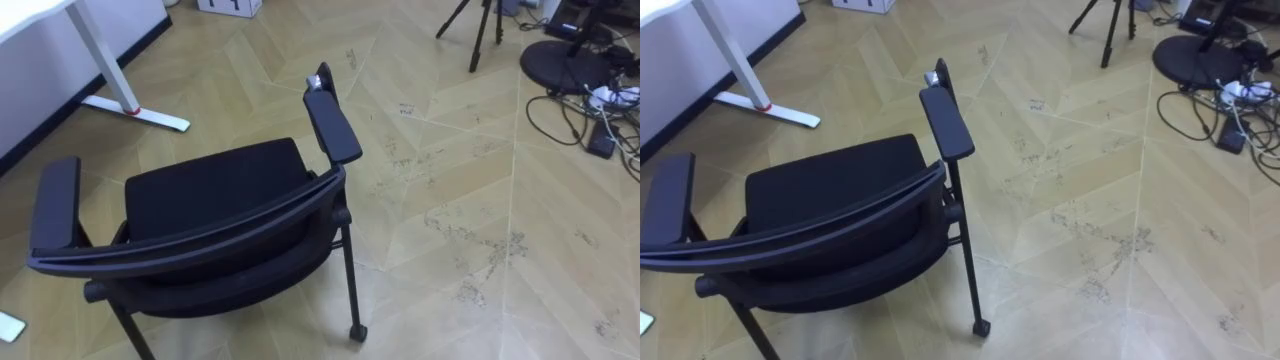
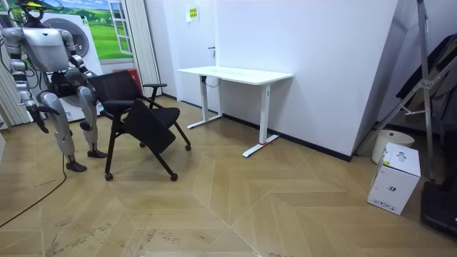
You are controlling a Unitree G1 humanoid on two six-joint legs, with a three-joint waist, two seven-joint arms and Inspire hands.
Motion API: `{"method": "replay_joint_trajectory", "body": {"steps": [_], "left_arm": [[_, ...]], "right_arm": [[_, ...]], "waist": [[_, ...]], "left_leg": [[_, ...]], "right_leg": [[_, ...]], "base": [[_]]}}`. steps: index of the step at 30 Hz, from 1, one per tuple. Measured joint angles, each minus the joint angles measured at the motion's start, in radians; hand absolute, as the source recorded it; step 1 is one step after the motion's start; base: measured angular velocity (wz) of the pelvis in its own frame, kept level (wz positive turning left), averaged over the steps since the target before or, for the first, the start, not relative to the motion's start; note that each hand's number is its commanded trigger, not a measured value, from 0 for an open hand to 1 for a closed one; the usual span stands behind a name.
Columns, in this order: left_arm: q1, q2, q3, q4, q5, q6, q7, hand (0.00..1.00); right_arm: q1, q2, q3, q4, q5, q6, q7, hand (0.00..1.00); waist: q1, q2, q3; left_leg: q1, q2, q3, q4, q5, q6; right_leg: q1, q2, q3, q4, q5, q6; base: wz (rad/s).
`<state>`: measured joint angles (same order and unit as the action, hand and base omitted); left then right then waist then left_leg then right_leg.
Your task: Push chair
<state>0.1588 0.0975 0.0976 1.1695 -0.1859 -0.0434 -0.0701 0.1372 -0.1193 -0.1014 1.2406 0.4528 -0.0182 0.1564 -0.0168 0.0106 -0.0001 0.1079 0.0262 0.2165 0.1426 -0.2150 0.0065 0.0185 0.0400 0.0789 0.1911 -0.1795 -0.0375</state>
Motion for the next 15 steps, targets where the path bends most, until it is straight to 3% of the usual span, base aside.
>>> {"method": "replay_joint_trajectory", "body": {"steps": [15], "left_arm": [[0.013, 0.001, 0.009, 0.0, -0.055, -0.008, 0.026, 0.0]], "right_arm": [[0.003, -0.003, -0.002, -0.001, 0.098, -0.003, 0.006, 0.0]], "waist": [[-0.002, -0.007, 0.0023]], "left_leg": [[0.004, -0.002, 0.0, 0.002, 0.0, 0.0]], "right_leg": [[0.005, -0.001, 0.004, -0.002, -0.001, 0.001]], "base": [[0.0]]}}
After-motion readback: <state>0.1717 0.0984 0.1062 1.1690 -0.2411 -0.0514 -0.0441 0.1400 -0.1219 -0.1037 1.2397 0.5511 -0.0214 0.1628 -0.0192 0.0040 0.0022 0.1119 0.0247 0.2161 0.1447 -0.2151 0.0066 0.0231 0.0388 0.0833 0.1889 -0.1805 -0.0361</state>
